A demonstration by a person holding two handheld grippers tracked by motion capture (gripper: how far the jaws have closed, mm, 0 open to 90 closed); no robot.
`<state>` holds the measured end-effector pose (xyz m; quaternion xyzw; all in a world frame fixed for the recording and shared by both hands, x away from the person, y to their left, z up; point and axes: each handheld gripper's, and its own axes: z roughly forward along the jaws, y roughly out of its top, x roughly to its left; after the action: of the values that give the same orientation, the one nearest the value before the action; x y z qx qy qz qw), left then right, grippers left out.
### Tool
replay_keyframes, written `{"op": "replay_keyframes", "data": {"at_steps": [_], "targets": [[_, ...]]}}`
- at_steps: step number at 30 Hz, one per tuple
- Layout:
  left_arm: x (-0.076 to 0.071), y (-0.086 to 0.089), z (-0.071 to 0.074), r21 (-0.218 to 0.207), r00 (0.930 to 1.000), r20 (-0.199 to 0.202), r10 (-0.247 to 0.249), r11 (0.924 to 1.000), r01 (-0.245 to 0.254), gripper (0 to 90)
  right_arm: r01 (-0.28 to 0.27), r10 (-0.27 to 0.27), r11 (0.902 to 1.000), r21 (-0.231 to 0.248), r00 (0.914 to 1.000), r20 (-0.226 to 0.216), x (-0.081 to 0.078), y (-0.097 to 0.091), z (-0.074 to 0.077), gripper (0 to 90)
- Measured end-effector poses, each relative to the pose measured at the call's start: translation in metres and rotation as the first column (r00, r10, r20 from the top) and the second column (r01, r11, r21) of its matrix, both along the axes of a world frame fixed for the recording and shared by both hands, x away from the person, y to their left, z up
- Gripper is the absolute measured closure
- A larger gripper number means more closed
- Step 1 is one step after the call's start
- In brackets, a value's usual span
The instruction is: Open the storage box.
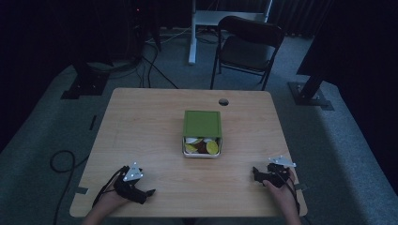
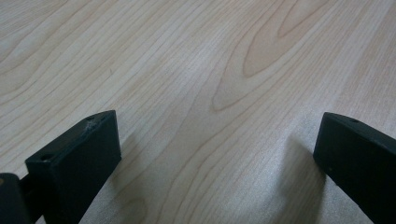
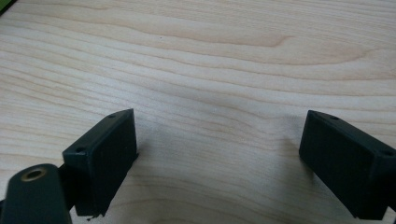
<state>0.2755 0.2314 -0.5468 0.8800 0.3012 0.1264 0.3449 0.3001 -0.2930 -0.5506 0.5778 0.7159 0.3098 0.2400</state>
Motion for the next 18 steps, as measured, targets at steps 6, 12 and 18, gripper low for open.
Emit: {"op": "replay_keyframes", "data": {"at_steps": [6, 12, 18], "targets": [[0.0, 0.001, 0.0, -0.003, 0.9999, 0.001, -0.011, 0.9999, 0.011, 1.1, 0.001, -0.001, 1.0, 0.001, 1.0, 0.0, 0.0, 0.0, 0.0, 10.7], [-0.004, -0.004, 0.002, 0.036, 0.9985, 0.054, -0.013, 0.9993, 0.011, 1.1, -0.001, 0.001, 1.0, 0.0, 1.0, 0.001, 0.0, 0.0, 0.0, 10.7], [-0.004, -0.017, 0.007, 0.111, 0.9921, 0.125, -0.017, 0.9938, 0.003, 1.1, -0.001, 0.001, 1.0, 0.0, 1.0, 0.002, 0.0, 0.0, 0.0, 10.7]]}}
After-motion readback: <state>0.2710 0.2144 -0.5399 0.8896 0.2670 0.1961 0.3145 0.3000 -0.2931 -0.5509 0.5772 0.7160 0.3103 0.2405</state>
